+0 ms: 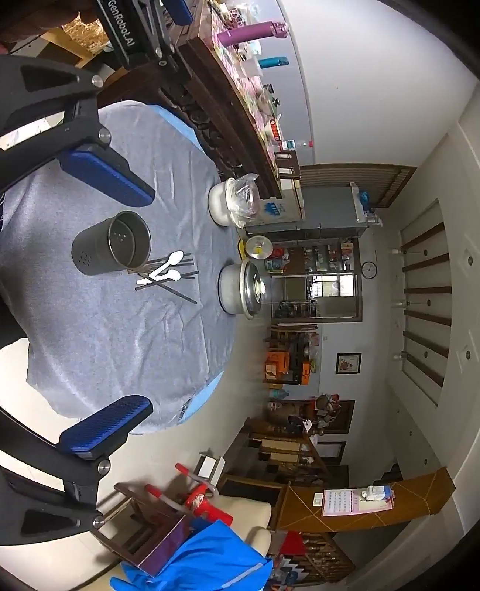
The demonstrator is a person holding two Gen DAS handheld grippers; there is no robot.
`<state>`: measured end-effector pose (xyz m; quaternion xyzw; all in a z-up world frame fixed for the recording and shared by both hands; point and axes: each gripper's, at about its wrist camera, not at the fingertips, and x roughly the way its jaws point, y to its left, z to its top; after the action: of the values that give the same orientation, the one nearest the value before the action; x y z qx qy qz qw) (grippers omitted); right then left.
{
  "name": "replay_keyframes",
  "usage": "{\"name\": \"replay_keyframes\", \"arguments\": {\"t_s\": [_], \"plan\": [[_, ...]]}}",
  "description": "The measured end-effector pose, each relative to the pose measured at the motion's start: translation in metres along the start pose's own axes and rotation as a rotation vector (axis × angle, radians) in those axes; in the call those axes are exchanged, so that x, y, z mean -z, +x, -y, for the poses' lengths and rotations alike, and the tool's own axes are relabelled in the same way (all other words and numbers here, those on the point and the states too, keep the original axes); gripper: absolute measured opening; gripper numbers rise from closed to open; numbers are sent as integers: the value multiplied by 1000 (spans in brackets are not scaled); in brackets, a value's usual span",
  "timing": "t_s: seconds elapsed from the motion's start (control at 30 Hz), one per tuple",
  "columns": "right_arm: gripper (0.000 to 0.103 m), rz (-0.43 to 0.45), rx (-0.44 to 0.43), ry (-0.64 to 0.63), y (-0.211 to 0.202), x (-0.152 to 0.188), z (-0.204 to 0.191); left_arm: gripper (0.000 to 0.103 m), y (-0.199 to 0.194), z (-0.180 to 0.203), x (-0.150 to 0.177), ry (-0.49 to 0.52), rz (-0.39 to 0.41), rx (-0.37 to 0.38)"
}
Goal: Organize utensils
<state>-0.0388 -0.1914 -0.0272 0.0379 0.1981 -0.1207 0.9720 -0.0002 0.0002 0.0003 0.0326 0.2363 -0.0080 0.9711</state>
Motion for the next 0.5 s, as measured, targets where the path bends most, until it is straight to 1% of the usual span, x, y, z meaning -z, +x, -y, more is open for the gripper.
{"name": "replay_keyframes", "arguments": {"t_s": [0.1,0.5], "plan": [[103,0,-3,1,-3,-1,6,103,0,2,1,1,0,-1],[103,-2,-3,3,-3,0,4,103,4,2,4,4,-3,-1]]}}
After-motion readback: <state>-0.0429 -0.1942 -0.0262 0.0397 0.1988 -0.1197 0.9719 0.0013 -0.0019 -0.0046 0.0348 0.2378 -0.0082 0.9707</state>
